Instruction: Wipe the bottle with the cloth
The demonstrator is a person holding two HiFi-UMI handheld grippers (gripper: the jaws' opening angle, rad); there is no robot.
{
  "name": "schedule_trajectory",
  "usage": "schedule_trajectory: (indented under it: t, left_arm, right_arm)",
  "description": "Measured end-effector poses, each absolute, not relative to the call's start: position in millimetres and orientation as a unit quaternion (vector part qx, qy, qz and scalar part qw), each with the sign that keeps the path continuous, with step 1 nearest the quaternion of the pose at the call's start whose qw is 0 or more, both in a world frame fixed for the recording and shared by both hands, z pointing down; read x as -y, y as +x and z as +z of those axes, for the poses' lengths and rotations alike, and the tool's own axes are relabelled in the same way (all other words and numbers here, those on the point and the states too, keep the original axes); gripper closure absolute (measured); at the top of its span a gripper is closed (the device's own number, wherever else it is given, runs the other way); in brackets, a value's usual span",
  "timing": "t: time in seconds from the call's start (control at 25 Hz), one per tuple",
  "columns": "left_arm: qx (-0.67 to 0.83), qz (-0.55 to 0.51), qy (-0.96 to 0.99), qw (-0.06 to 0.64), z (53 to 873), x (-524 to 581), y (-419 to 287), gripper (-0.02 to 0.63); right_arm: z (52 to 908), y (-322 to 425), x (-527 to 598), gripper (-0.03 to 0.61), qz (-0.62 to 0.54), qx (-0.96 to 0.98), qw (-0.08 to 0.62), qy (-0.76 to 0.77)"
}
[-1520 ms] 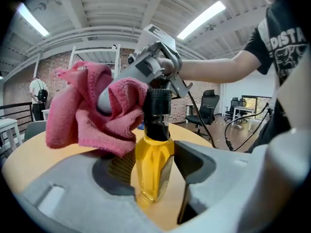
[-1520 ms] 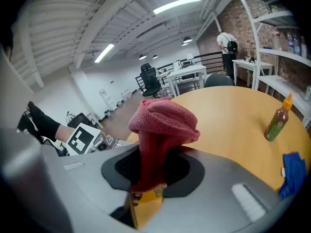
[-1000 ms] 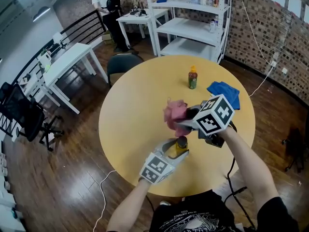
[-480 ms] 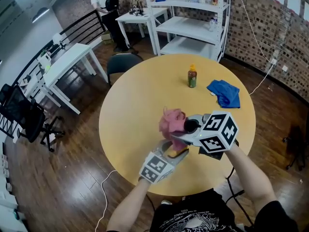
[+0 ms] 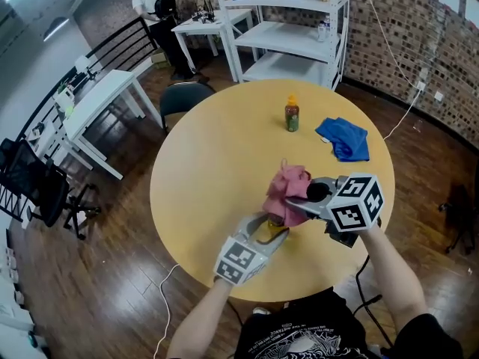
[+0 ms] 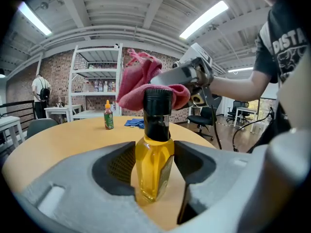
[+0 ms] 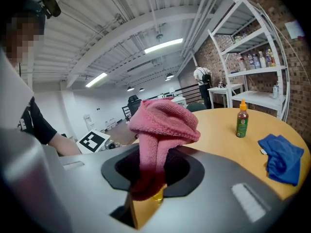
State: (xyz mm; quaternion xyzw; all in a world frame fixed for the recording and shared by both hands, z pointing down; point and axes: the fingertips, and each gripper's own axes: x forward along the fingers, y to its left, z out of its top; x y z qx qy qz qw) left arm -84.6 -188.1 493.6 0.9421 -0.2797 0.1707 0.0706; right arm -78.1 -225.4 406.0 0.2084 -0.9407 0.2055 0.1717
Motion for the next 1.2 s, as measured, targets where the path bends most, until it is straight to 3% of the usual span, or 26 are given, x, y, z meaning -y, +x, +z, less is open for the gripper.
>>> schedule_trajectory:
  t: [0.24,0.48,0.84,1.2]
  left_arm:
    - [0.318,0.161,0.931,0.077,495,189,-87,0.362]
    - [0.340,0.145,0.924,0.096,486,195,-93,0.364]
    - [0.350,0.110,0.928,0.070,403,208,-86,0.364]
    - [0.350,0.090,0.931,0.054,336,203,-75,0.364]
  right_arm:
    - [419,-31,230,0.479,0.243,0.919,0.106,0.292]
    - [492,-11,199,0.479,0.336,0.878,0.093,0.327]
    - [550,-34,179,0.479,0.452,0.838,0.061,0.299]
    - [548,-111,183,0.479,0.499,0.838,0.060,0.212]
